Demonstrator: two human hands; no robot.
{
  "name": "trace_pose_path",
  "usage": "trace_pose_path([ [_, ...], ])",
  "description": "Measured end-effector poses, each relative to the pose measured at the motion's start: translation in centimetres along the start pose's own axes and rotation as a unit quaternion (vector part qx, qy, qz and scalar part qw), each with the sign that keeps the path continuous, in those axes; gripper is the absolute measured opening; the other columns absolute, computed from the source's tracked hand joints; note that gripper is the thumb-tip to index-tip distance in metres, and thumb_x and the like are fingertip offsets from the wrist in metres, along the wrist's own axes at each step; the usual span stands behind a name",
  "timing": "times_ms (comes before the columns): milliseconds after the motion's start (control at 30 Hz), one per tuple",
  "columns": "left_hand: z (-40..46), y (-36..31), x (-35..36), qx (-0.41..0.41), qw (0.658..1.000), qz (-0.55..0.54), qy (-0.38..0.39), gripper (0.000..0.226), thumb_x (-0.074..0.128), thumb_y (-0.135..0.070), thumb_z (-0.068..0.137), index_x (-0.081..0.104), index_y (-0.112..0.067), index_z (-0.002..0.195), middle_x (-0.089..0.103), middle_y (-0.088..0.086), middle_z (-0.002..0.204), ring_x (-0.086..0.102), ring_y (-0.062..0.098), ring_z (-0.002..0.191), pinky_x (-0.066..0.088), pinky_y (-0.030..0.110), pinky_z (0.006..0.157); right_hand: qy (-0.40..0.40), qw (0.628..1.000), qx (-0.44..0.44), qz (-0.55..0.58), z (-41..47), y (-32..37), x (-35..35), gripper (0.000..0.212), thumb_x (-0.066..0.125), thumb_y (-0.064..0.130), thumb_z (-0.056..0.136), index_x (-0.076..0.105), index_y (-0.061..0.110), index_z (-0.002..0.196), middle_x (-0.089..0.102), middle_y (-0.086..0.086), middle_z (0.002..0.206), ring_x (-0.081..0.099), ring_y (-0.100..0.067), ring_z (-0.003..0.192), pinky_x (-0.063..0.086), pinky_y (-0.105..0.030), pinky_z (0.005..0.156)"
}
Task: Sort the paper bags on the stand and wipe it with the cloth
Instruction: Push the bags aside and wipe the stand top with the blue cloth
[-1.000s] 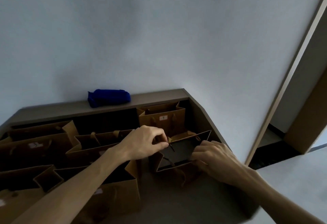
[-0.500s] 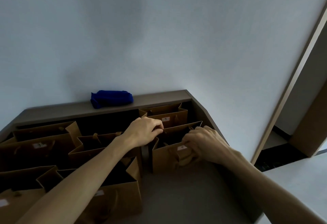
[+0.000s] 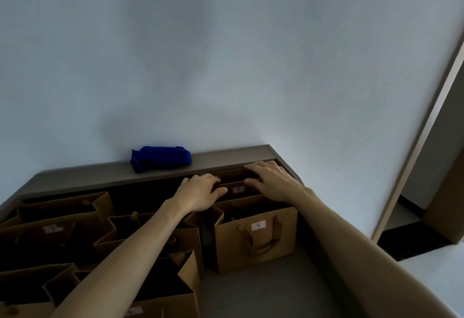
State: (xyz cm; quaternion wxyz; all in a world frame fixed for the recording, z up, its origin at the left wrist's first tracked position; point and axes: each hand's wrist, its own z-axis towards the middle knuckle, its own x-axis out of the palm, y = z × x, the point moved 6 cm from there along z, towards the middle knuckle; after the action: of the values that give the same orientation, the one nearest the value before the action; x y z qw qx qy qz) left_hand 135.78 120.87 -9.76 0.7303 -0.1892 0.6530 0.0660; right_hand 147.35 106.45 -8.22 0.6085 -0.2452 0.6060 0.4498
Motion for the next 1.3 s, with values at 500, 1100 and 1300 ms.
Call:
trace_pose_path([
  [500,-5.4,-1.0,0.8,0.064,0.995,-0.082,0.013,0.039,0.037,-0.052,0.096,0.061,-0.032,0.119,0.063,-0.012,0.107,0.058,0.0,0.092,0.052,0.025,0.08,0.024,0.999,-0.001,-0.043,-4.4,-0.2,3.0,0.046,0.031,0.062,0.098,0.059,0.035,0.122,0.06,0.012,0.122,0.046,-0.014,0.125,0.026,-0.046,0.109],
  [1100,-6.1,2.7,-3.3,0.064,0.984,-0.115,-0.12,0.028,0.051,-0.038,0.095,0.063,-0.028,0.118,0.064,-0.012,0.117,0.058,-0.002,0.102,0.052,0.024,0.088,-0.025,0.998,-0.037,-0.034,-1.2,3.3,0.9,0.039,0.048,0.052,0.097,0.054,0.033,0.13,0.055,0.007,0.134,0.043,-0.021,0.129,0.031,-0.051,0.11],
  [1300,-12.9,5.8,-5.3,0.063,0.987,-0.12,-0.089,0.021,0.057,-0.03,0.091,0.066,-0.03,0.11,0.065,-0.019,0.107,0.059,-0.008,0.098,0.051,0.018,0.086,-0.056,0.986,-0.148,0.043,-3.6,7.8,1.0,0.026,0.054,0.047,0.095,0.065,0.035,0.114,0.064,0.014,0.115,0.053,-0.004,0.107,0.047,-0.036,0.096],
])
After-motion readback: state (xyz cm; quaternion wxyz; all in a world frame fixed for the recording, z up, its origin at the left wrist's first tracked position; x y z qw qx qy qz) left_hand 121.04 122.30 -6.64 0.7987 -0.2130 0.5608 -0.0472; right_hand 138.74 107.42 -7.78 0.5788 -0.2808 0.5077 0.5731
